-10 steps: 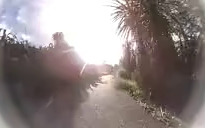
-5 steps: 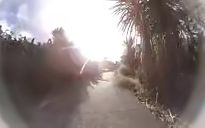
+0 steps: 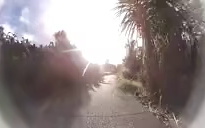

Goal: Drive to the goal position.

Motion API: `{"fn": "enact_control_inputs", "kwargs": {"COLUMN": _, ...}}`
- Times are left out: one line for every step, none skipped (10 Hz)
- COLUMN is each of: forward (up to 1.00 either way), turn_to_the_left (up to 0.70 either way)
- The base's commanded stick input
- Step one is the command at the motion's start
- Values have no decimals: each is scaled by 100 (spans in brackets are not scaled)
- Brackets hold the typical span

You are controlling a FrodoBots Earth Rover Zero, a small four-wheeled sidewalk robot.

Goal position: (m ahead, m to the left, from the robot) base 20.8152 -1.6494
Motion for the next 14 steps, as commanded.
{"fn": "enact_control_inputs", "kwargs": {"forward": 50, "turn_to_the_left": 3}}
{"fn": "enact_control_inputs", "kwargs": {"forward": 50, "turn_to_the_left": 3}}
{"fn": "enact_control_inputs", "kwargs": {"forward": 50, "turn_to_the_left": 3}}
{"fn": "enact_control_inputs", "kwargs": {"forward": 50, "turn_to_the_left": 3}}
{"fn": "enact_control_inputs", "kwargs": {"forward": 50, "turn_to_the_left": 3}}
{"fn": "enact_control_inputs", "kwargs": {"forward": 50, "turn_to_the_left": 3}}
{"fn": "enact_control_inputs", "kwargs": {"forward": 50, "turn_to_the_left": 3}}
{"fn": "enact_control_inputs", "kwargs": {"forward": 50, "turn_to_the_left": 3}}
{"fn": "enact_control_inputs", "kwargs": {"forward": 50, "turn_to_the_left": 3}}
{"fn": "enact_control_inputs", "kwargs": {"forward": 50, "turn_to_the_left": 3}}
{"fn": "enact_control_inputs", "kwargs": {"forward": 50, "turn_to_the_left": 3}}
{"fn": "enact_control_inputs", "kwargs": {"forward": 50, "turn_to_the_left": 3}}
{"fn": "enact_control_inputs", "kwargs": {"forward": 50, "turn_to_the_left": 3}}
{"fn": "enact_control_inputs", "kwargs": {"forward": 50, "turn_to_the_left": 3}}
